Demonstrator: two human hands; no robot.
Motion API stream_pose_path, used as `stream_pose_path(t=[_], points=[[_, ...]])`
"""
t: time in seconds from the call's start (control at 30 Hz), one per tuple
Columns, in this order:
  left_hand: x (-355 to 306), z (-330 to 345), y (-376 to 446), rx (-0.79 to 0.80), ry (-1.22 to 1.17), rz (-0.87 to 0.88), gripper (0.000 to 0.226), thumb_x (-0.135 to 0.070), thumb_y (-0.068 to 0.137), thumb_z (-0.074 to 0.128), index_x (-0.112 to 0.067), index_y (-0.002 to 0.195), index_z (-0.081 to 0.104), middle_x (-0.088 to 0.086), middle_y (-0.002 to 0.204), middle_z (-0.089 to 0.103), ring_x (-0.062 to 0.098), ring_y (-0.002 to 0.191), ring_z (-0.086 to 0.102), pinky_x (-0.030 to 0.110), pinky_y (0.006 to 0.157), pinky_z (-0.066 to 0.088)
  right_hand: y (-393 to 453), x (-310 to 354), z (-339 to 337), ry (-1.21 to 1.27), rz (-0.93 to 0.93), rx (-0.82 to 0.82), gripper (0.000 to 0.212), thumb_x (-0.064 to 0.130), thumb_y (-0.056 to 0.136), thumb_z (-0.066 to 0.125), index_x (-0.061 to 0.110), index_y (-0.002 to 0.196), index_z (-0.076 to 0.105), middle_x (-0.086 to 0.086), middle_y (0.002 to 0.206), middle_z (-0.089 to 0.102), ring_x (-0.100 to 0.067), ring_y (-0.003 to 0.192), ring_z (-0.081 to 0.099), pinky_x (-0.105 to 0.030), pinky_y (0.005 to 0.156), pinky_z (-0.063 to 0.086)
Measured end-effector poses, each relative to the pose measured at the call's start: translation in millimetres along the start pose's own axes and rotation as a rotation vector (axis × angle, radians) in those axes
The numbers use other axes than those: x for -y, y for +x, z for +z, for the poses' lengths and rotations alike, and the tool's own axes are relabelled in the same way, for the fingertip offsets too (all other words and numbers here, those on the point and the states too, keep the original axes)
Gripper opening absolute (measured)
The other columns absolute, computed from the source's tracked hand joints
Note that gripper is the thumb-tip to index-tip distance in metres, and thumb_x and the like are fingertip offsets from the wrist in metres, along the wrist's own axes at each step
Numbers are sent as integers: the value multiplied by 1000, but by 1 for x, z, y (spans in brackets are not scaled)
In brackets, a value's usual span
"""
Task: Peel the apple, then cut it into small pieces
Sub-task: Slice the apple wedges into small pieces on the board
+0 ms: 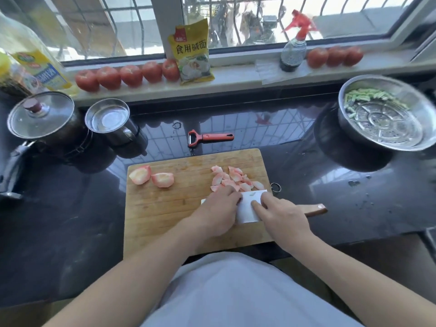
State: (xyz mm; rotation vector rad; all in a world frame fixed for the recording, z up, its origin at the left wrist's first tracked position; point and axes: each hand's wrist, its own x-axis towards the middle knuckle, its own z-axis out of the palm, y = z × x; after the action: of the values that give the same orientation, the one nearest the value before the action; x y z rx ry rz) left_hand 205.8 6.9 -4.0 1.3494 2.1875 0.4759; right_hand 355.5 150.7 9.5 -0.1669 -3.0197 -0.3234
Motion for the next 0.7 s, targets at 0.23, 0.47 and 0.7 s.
stream_pose_path(t=[0.23,0.47,0.7], points=[[16,1,17,-63,96,297,37,-13,93,65,-28,126,72,-5,127,64,21,126,49,49,106,36,-5,3,4,59,-41,-111,30,-6,51,68,15,72,63,-2,68,48,-20,52,22,-30,45,22],[20,-24,18,32,252,-176,63,-8,98,46,-21,158,35,2,163,34,28,149,26,46,120,27,-18,7,8,187,16,17,37,-6,44,67,17,70,55,-2,72,47,-20,51,20,-30,42,21],[98,-53,-38,-333,-133,-475,35,-10,103,52,-14,135,67,4,123,72,28,115,62,40,107,41,-53,-2,17,521,94,280,19,12,80,72,29,89,69,10,81,55,-26,51,55,-31,45,45]])
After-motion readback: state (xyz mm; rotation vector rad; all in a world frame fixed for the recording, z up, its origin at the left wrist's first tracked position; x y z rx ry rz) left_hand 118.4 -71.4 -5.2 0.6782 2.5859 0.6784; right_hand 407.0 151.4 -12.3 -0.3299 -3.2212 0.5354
